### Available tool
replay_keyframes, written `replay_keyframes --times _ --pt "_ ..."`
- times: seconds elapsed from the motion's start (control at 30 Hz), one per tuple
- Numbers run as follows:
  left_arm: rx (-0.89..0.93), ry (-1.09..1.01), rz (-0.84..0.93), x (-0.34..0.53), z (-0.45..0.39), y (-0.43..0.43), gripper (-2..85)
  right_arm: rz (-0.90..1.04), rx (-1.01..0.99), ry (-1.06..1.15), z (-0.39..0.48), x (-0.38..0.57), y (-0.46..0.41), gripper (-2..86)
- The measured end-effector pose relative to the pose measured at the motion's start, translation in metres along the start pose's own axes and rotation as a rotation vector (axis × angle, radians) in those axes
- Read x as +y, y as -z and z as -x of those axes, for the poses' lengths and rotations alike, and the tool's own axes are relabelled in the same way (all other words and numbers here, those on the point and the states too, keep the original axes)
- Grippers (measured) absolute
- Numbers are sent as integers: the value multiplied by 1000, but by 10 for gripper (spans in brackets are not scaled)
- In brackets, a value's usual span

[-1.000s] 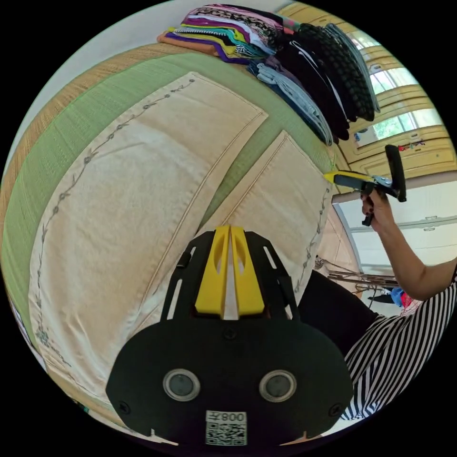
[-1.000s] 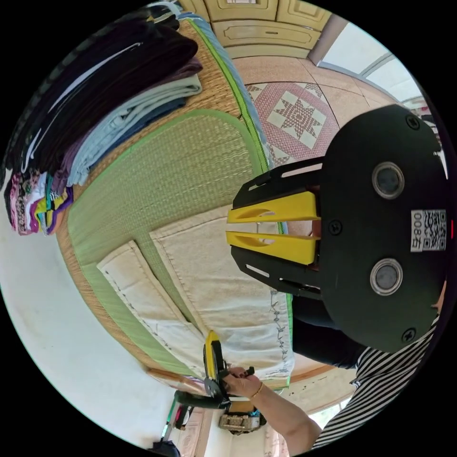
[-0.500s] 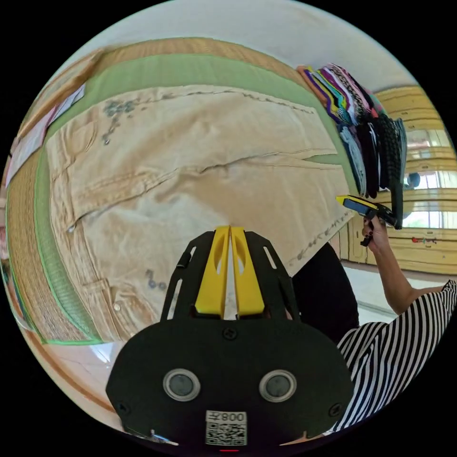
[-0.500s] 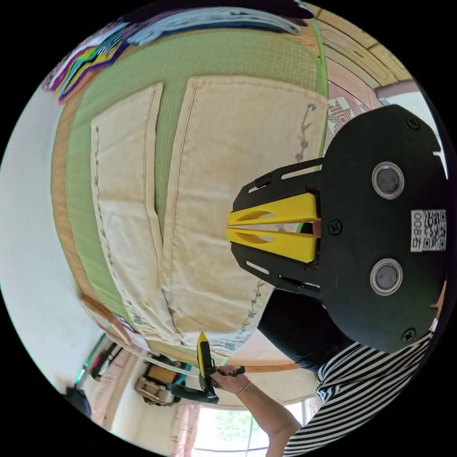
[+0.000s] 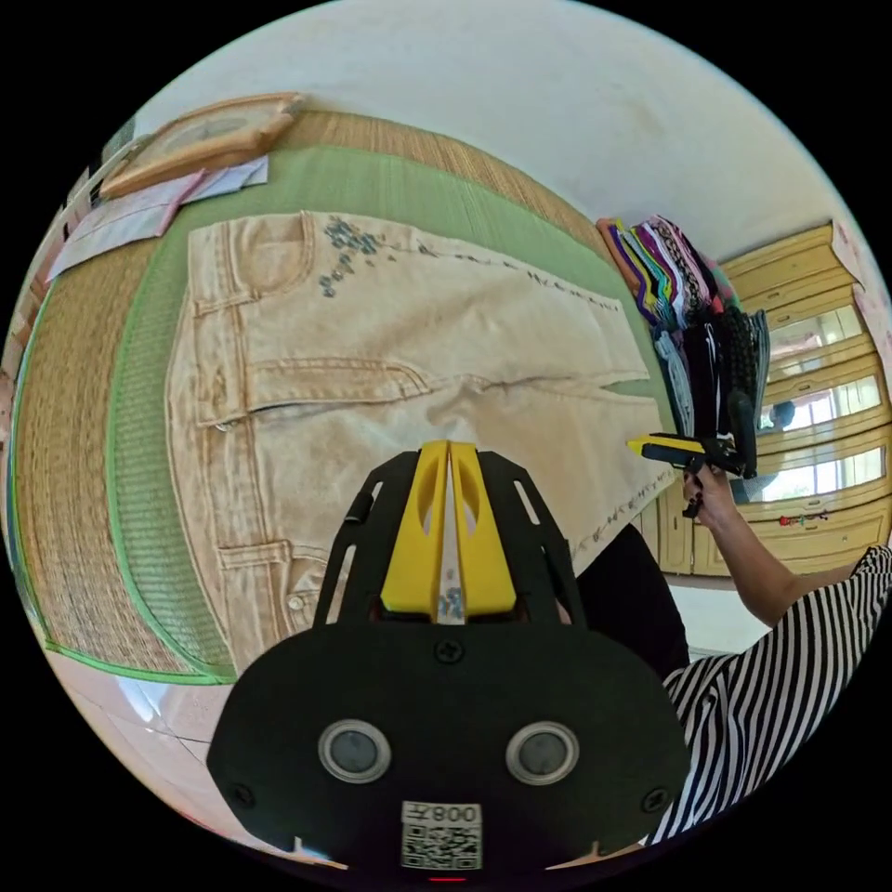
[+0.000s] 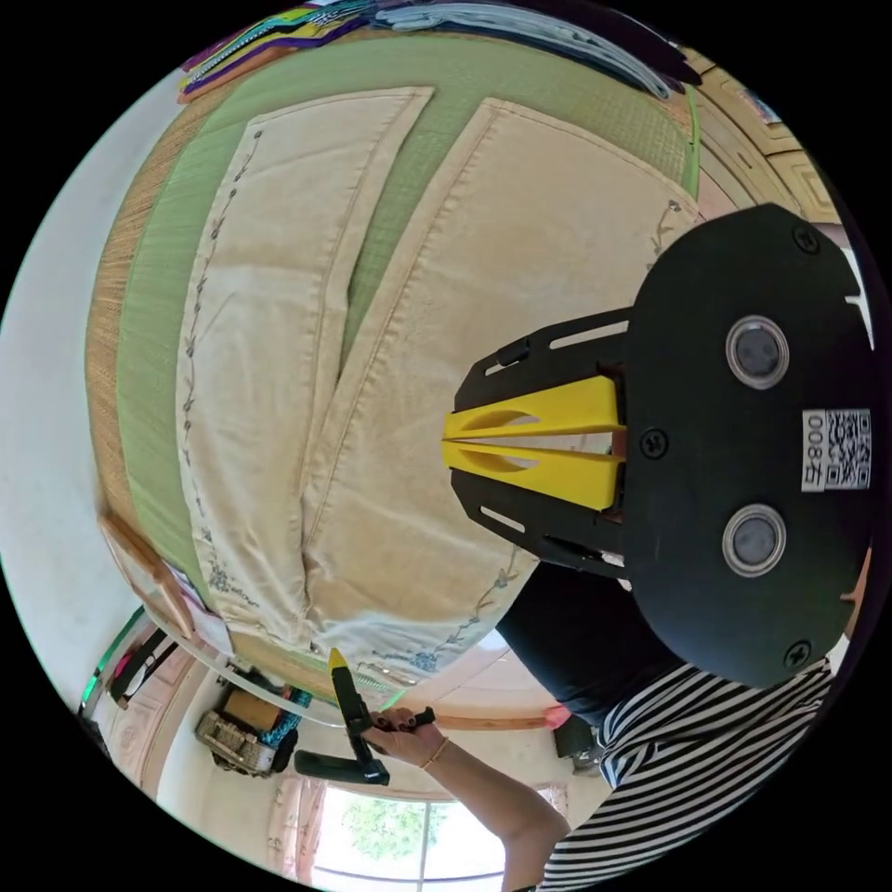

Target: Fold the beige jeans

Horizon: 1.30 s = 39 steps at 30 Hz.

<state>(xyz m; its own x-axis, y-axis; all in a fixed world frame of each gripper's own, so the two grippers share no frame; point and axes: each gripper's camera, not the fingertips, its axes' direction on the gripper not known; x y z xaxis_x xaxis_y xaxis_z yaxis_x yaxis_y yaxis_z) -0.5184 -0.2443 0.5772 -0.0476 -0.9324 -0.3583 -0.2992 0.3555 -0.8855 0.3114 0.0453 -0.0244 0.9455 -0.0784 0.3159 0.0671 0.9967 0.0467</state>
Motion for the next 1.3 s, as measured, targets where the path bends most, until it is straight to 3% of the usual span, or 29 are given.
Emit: replay_keyframes --times 0.2,0.37,0.6,0.8,1.1,1.3 --pt "-89 118 2 -6 55 32 2 -31 -42 145 51 -72 -7 4" --pt "-37 144 -17 0 71 60 2 -53 -50 215 85 -121 -14 11" --pt "1 -36 -129 -33 68 118 18 -94 42 298 115 -210 -9 58" --pt "-115 -164 -22 -95 69 135 51 3 173 388 146 -283 -21 68" --pt "-257 -282 276 -144 65 131 78 126 332 536 201 -326 -59 73" --pt "-341 -380 322 -151 39 135 78 144 331 571 226 -339 -61 73"
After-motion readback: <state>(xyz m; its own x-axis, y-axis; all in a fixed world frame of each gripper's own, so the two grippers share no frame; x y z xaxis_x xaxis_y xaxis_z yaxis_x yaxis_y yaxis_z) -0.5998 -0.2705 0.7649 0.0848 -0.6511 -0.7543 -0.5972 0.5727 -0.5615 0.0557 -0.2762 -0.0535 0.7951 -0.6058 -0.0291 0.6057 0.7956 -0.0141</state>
